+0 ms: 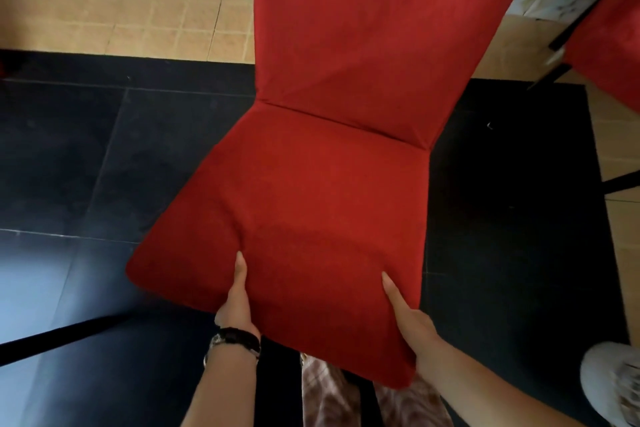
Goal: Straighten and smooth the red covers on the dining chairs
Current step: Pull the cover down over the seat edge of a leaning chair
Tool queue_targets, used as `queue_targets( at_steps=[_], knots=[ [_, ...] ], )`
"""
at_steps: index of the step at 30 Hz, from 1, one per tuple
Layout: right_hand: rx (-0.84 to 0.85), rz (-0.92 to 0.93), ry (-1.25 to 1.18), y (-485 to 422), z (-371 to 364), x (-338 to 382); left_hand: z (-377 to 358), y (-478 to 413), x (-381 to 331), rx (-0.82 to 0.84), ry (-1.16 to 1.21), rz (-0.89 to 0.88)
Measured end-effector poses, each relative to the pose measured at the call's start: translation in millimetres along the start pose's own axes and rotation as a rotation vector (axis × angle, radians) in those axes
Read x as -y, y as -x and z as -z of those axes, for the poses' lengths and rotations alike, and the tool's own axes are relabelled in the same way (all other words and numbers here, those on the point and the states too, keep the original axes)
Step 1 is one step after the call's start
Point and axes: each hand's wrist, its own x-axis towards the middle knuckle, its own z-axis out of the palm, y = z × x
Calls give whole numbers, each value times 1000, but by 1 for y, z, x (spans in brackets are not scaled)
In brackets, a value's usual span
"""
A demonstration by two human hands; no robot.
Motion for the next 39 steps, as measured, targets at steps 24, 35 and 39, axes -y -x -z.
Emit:
queue_targets(
  at_steps=[24, 35, 39],
  knots=[
    [-41, 81, 63, 84, 45, 114, -55, 109, -62, -130, -338, -475],
    [-43, 118, 250, 130, 91, 222, -82, 149, -155, 17, -1794, -1814],
    [-131, 219, 323, 159, 106, 272, -136, 165, -196, -84, -1837, -1798]
  ],
)
